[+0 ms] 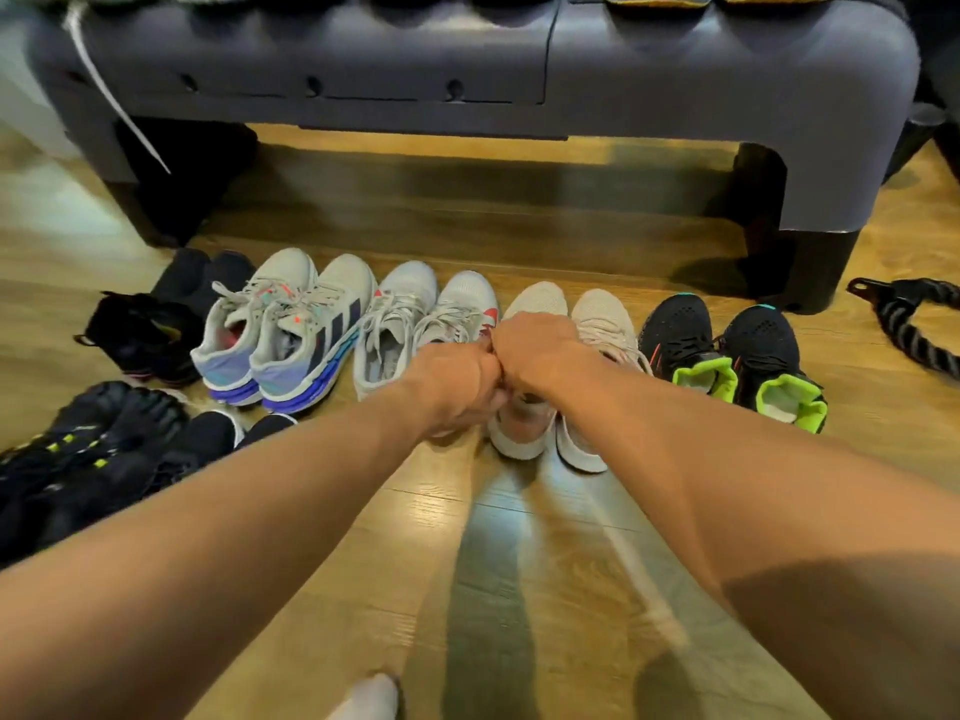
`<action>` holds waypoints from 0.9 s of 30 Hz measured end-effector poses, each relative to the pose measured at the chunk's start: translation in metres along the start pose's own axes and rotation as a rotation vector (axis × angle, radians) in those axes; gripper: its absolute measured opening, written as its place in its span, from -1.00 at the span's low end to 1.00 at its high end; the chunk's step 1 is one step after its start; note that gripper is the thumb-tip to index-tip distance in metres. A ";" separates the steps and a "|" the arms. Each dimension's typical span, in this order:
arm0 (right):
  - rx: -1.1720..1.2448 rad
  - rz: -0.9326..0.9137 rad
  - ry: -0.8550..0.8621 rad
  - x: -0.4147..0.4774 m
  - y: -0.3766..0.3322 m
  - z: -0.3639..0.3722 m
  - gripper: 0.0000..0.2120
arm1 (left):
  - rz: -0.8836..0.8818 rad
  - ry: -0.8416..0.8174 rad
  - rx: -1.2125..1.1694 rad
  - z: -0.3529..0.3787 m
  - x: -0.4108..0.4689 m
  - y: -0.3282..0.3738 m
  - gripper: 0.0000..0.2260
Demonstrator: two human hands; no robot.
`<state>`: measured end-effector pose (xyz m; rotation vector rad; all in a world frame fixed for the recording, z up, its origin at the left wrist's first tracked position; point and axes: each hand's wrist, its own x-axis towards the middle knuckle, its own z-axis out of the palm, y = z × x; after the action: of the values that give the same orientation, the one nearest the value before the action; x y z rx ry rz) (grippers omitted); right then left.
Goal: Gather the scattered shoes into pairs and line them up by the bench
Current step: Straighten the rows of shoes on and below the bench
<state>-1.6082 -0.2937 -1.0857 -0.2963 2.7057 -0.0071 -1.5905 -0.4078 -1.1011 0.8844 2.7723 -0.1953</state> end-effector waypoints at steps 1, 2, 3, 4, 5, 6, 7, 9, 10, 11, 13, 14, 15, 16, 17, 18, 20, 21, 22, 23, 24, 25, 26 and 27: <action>0.078 -0.035 0.061 0.003 -0.010 -0.003 -0.64 | -0.009 0.035 0.033 -0.004 -0.003 -0.015 -0.61; 0.171 -0.076 0.080 0.006 -0.019 -0.005 -0.62 | -0.022 0.041 0.059 -0.007 -0.004 -0.030 -0.59; 0.260 -0.115 0.071 0.008 -0.027 -0.005 -0.61 | -0.046 0.013 0.076 -0.008 -0.005 -0.046 -0.57; 0.337 -0.146 0.054 0.011 -0.033 -0.005 -0.60 | -0.091 -0.047 0.078 -0.007 -0.006 -0.061 -0.54; 0.389 -0.164 0.029 0.015 -0.040 -0.003 -0.60 | -0.141 -0.114 0.058 -0.003 -0.007 -0.074 -0.51; 0.403 -0.171 -0.006 0.020 -0.046 0.001 -0.59 | -0.189 -0.174 0.019 0.003 -0.009 -0.085 -0.50; 0.374 -0.171 -0.051 0.025 -0.053 0.008 -0.58 | -0.230 -0.219 -0.023 0.012 -0.011 -0.094 -0.48; 0.260 -0.154 -0.164 0.032 -0.066 0.026 -0.56 | -0.279 -0.288 -0.113 0.033 -0.013 -0.103 -0.47; 0.223 -0.140 -0.198 0.033 -0.072 0.035 -0.58 | -0.290 -0.314 -0.166 0.041 -0.014 -0.105 -0.47; 0.201 -0.123 -0.201 0.035 -0.079 0.042 -0.62 | -0.291 -0.334 -0.213 0.047 -0.015 -0.107 -0.47; 0.160 -0.084 -0.159 0.037 -0.088 0.049 -0.67 | -0.272 -0.365 -0.268 0.053 -0.018 -0.110 -0.49; 0.147 -0.068 -0.151 0.039 -0.090 0.048 -0.65 | -0.261 -0.366 -0.260 0.056 -0.020 -0.113 -0.50; 0.141 -0.057 -0.164 0.040 -0.090 0.047 -0.61 | -0.257 -0.362 -0.233 0.058 -0.022 -0.115 -0.49; 0.136 -0.048 -0.187 0.041 -0.089 0.044 -0.56 | -0.250 -0.355 -0.201 0.059 -0.024 -0.117 -0.48; 0.129 -0.040 -0.207 0.042 -0.088 0.042 -0.53 | -0.248 -0.354 -0.184 0.060 -0.025 -0.119 -0.48; 0.121 -0.035 -0.208 0.042 -0.088 0.041 -0.51 | -0.241 -0.353 -0.174 0.059 -0.026 -0.119 -0.51; 0.087 -0.028 -0.159 0.042 -0.093 0.043 -0.57 | -0.207 -0.345 -0.151 0.055 -0.024 -0.117 -0.61; 0.066 -0.022 -0.135 0.041 -0.096 0.044 -0.60 | -0.196 -0.346 -0.139 0.052 -0.023 -0.115 -0.64; 0.048 -0.013 -0.122 0.041 -0.100 0.046 -0.62 | -0.191 -0.354 -0.124 0.050 -0.022 -0.112 -0.65; 0.037 -0.005 -0.119 0.041 -0.102 0.047 -0.63 | -0.198 -0.358 -0.116 0.050 -0.022 -0.108 -0.64; 0.032 0.001 -0.122 0.042 -0.103 0.047 -0.63 | -0.215 -0.356 -0.119 0.052 -0.022 -0.106 -0.62; 0.030 0.005 -0.126 0.043 -0.104 0.048 -0.64 | -0.229 -0.359 -0.125 0.054 -0.023 -0.103 -0.58; 0.027 0.004 -0.129 0.043 -0.104 0.048 -0.65 | -0.242 -0.373 -0.136 0.055 -0.025 -0.100 -0.54; 0.022 -0.001 -0.135 0.043 -0.104 0.049 -0.66 | -0.253 -0.402 -0.150 0.055 -0.026 -0.098 -0.51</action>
<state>-1.6049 -0.4022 -1.1422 -0.2815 2.5701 -0.0161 -1.6174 -0.5119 -1.1421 0.4025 2.4707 -0.1799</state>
